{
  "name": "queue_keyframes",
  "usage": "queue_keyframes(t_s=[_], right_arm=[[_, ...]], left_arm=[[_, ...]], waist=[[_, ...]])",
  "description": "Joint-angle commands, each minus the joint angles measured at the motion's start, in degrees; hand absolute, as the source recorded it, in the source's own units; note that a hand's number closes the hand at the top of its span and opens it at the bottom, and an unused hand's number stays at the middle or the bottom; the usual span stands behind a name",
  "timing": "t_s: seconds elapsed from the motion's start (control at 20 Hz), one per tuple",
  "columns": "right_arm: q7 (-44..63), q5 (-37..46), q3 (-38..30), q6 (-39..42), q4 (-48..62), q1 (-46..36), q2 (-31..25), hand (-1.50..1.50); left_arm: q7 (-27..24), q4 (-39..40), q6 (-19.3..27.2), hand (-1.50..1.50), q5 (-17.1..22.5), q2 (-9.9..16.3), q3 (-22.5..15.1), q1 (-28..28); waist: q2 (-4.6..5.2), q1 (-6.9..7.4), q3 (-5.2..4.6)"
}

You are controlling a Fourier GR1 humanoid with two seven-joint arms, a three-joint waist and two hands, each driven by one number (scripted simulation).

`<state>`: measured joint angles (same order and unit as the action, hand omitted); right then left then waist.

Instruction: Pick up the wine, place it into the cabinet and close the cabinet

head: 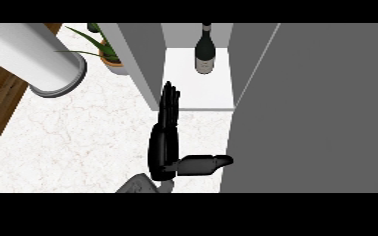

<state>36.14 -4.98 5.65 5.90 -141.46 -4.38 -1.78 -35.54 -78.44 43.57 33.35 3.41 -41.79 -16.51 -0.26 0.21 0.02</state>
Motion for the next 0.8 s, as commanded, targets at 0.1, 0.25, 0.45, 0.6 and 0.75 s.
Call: queue_keyframes(t_s=[0.1,0.25,0.45,0.6,0.75], right_arm=[[0.7,-6.1,-3.7,1.3,-5.0,3.2,-1.3,-1.50],[-3.6,-4.6,-2.8,3.5,-2.1,5.0,-1.1,-1.50],[0.2,-5.3,1.3,3.5,-4.0,5.4,0.0,-1.50],[2.6,-7.4,1.2,3.8,-4.3,4.1,-0.5,1.50],[2.9,-9.9,2.8,6.9,-6.8,9.3,-1.6,1.50]], left_arm=[[0.2,-9.1,2.0,-1.50,-4.8,2.7,-1.3,8.8],[3.2,-17.9,1.9,-1.50,-5.4,5.4,-2.4,12.4],[6.1,-25.3,0.1,-1.50,-5.7,11.3,-3.7,15.5],[4.5,-26.1,-6.6,-1.50,-3.4,16.1,-0.9,18.1],[6.5,-30.6,-4.0,-1.50,-6.0,15.8,-3.3,18.7]], waist=[[0.16,-0.24,0.00],[0.16,-0.14,0.00],[0.07,-0.08,0.00],[0.16,-0.09,-0.04],[0.10,-0.47,0.01]])
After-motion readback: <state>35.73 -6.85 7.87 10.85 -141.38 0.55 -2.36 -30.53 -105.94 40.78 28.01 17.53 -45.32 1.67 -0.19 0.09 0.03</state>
